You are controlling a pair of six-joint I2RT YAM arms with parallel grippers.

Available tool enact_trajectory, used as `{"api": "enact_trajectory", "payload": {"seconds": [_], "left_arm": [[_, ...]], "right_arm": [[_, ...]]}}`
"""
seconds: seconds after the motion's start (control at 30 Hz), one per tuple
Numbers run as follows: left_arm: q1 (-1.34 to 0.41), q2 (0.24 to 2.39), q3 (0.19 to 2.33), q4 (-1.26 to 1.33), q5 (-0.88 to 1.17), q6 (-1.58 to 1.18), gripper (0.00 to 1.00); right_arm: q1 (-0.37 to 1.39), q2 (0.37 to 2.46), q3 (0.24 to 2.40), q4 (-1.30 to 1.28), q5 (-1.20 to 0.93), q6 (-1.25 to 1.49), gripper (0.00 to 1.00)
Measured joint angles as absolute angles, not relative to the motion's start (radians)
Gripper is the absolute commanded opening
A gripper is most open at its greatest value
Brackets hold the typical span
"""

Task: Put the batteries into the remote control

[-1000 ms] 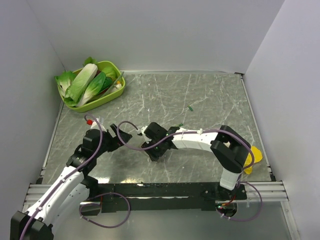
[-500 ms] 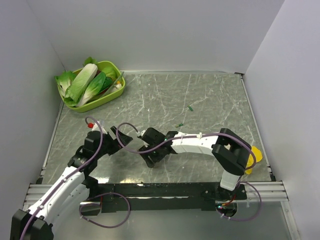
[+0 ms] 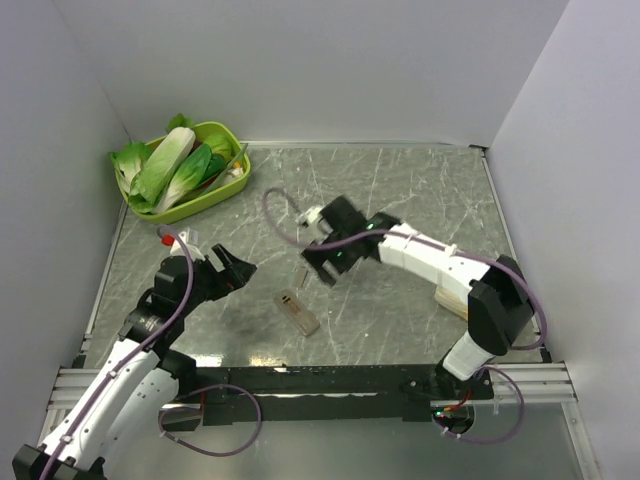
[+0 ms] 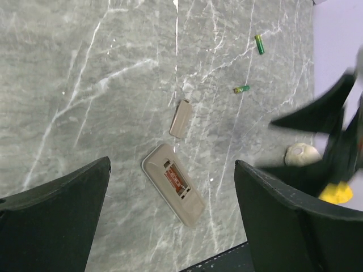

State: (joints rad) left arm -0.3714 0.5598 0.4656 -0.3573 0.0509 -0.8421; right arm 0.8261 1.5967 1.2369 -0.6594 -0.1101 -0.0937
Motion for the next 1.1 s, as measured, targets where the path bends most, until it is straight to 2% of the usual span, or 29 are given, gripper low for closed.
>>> {"api": "enact_trajectory", "payload": {"seconds": [0.1, 0.23, 0.27, 0.33, 0.77, 0.87, 1.1], "left_arm": [[-0.371, 0.562, 0.479, -0.373, 0.052, -0.813, 0.94], [-0.371, 0.582, 0.483, -0.389, 0.058, -0.791, 0.94], [-0.371, 0.589, 0.483, -0.389, 0.060, -0.787, 0.94], [-0.371, 0.601, 0.488, -0.396, 0.064, -0.778, 0.94], [-0.370, 0.677, 0.530, -0.434, 0.091, -0.723, 0.94], [-0.370, 0.688, 0.530, -0.432, 0.094, -0.717, 0.94], [-0.370, 0.724, 0.530, -0.430, 0.110, -0.713, 0.94]], "right_arm": [[0.689, 1.601, 1.256, -0.669, -0.102, -0.210, 0.83], [0.604, 1.637, 1.262, -0.670, -0.109, -0.375, 0.75], [0.588, 1.655, 1.266, -0.673, -0.121, -0.410, 0.68], [0.564, 1.698, 1.286, -0.684, -0.147, -0.462, 0.63], [0.488, 1.997, 1.484, -0.719, -0.199, -0.632, 0.59], [0.487, 2.021, 1.492, -0.734, -0.208, -0.646, 0.51], [0.484, 2.058, 1.520, -0.766, -0.208, -0.657, 0.43]]}}
